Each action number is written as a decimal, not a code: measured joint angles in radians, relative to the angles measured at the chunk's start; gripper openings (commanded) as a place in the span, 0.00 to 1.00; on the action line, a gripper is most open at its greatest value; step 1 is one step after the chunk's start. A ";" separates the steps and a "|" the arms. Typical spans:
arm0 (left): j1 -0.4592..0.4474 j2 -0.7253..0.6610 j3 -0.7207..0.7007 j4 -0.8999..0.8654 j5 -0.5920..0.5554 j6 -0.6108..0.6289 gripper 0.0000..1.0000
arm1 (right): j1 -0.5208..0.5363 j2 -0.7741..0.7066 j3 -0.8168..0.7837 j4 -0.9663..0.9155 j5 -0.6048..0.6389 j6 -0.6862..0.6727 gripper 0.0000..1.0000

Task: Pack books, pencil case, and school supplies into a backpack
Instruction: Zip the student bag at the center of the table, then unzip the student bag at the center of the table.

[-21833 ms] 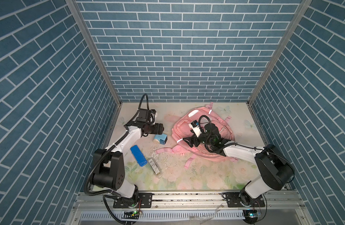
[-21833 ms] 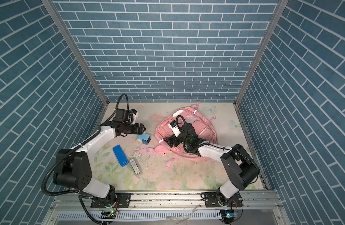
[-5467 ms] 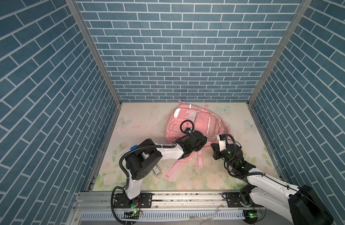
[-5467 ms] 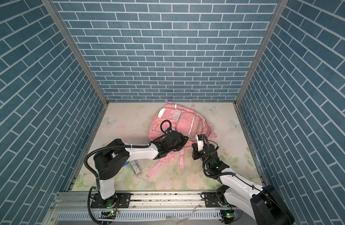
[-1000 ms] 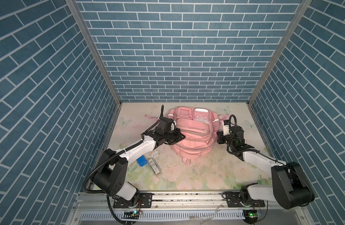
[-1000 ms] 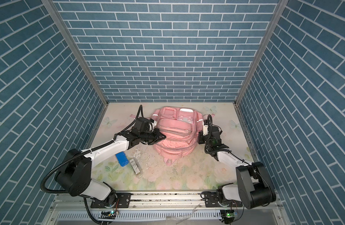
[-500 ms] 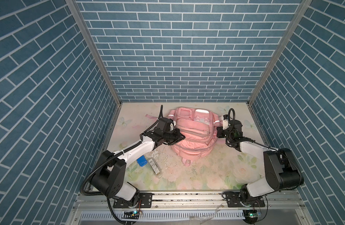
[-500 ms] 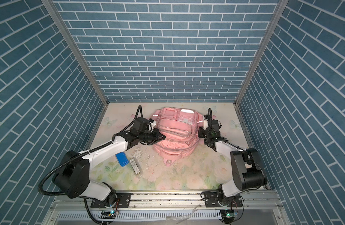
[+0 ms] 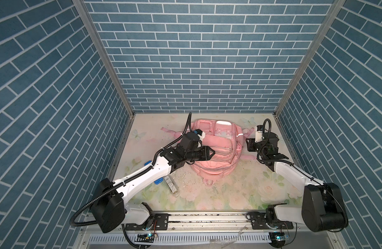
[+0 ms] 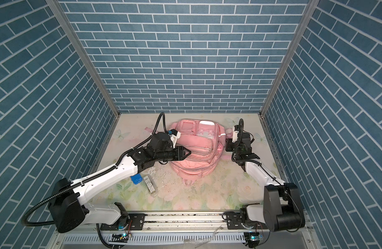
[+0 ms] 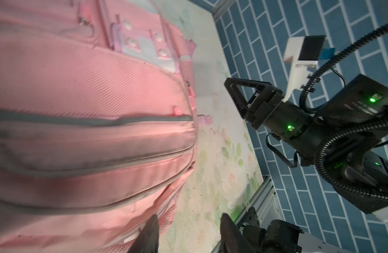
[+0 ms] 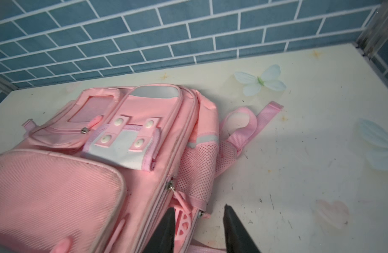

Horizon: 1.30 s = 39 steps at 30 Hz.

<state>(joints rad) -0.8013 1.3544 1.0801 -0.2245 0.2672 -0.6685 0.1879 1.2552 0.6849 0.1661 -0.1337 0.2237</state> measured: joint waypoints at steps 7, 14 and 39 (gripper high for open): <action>-0.145 0.125 0.177 -0.054 -0.155 0.528 0.54 | 0.000 -0.120 -0.061 -0.058 -0.096 0.014 0.58; -0.152 0.279 0.208 -0.060 -0.228 1.046 0.58 | 0.000 -0.222 -0.104 -0.089 -0.134 0.011 0.64; -0.123 0.493 0.165 0.177 -0.316 1.318 0.12 | 0.000 -0.174 -0.126 -0.116 -0.190 0.003 0.60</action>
<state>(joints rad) -0.9245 1.8477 1.2449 -0.0479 -0.0486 0.6498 0.1879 1.0813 0.5594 0.0502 -0.3237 0.2268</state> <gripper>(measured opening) 0.278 0.611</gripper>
